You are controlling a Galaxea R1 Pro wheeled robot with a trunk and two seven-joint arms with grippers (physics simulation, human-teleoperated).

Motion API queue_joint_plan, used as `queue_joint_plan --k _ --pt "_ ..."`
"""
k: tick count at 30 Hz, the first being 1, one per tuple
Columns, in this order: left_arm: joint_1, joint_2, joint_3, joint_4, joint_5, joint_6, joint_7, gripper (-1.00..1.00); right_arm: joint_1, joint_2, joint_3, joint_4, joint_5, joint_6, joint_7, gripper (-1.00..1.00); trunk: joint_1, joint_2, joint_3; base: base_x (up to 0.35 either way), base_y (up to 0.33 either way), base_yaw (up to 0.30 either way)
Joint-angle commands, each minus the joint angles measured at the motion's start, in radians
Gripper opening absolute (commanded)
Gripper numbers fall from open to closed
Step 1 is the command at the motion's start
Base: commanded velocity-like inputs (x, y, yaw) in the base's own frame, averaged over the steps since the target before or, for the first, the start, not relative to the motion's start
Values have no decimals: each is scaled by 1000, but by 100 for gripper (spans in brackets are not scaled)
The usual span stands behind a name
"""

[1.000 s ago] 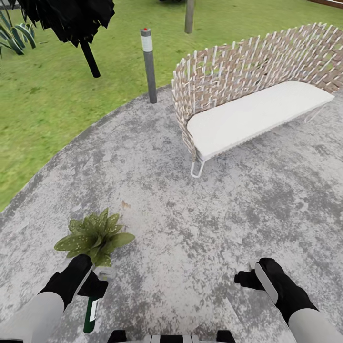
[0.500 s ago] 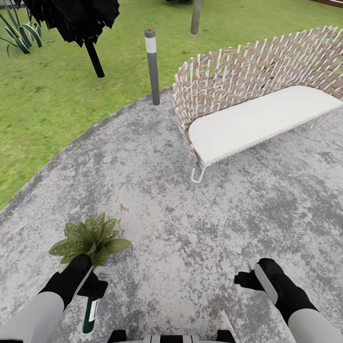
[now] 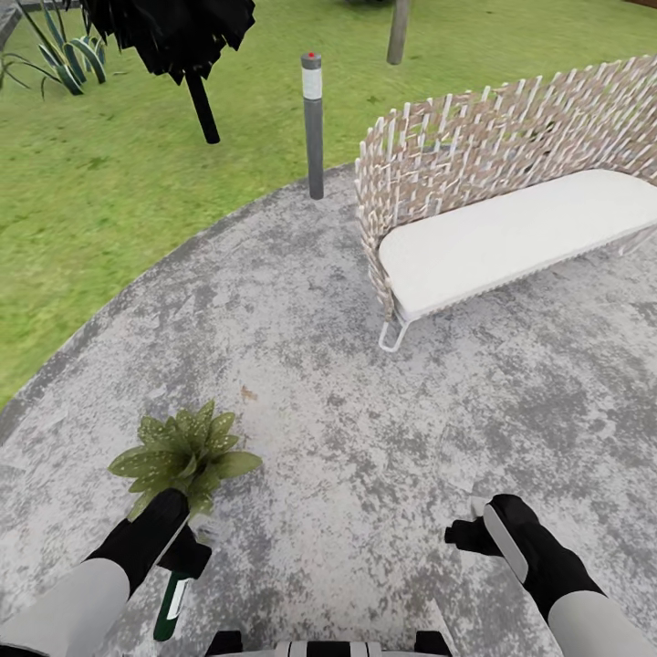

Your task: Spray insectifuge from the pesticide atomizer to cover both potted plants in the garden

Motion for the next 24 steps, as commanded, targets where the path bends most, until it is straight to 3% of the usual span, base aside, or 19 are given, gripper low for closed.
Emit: queue_joint_plan --k 1,6,14,24 --pt "0 1 -6 -1 -11 1 -10 -100 0 -2 5 -1 -11 3 -10 100 0 0 -1 0 0 251" --pt "1 2 -6 -1 -9 1 -10 -100 0 -3 5 -2 -11 3 -11 100 0 0 -3 0 0 215" --pt "3 4 -2 -2 -8 0 -10 -100 0 -4 2 -5 -11 4 -10 100 0 0 -3 0 0 23" --pt "-3 2 -1 -3 -4 1 -10 -100 0 -4 3 -4 -11 3 -11 100 0 0 -3 0 0 241"
